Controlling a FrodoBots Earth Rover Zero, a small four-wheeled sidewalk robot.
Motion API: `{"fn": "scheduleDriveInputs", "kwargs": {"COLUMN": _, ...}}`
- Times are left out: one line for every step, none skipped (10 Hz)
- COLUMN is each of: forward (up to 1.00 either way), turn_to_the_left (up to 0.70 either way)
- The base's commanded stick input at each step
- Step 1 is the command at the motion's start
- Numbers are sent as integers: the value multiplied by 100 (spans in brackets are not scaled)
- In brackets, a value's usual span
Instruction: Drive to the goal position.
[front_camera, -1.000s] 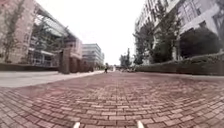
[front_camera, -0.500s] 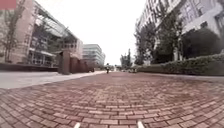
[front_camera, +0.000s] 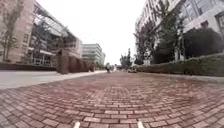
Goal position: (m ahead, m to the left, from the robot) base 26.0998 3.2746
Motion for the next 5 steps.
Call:
{"fn": "scheduleDriveInputs", "kwargs": {"forward": 45, "turn_to_the_left": 0}}
{"fn": "scheduleDriveInputs", "kwargs": {"forward": 45, "turn_to_the_left": 0}}
{"fn": "scheduleDriveInputs", "kwargs": {"forward": 45, "turn_to_the_left": 0}}
{"fn": "scheduleDriveInputs", "kwargs": {"forward": 45, "turn_to_the_left": 0}}
{"fn": "scheduleDriveInputs", "kwargs": {"forward": 45, "turn_to_the_left": 0}}
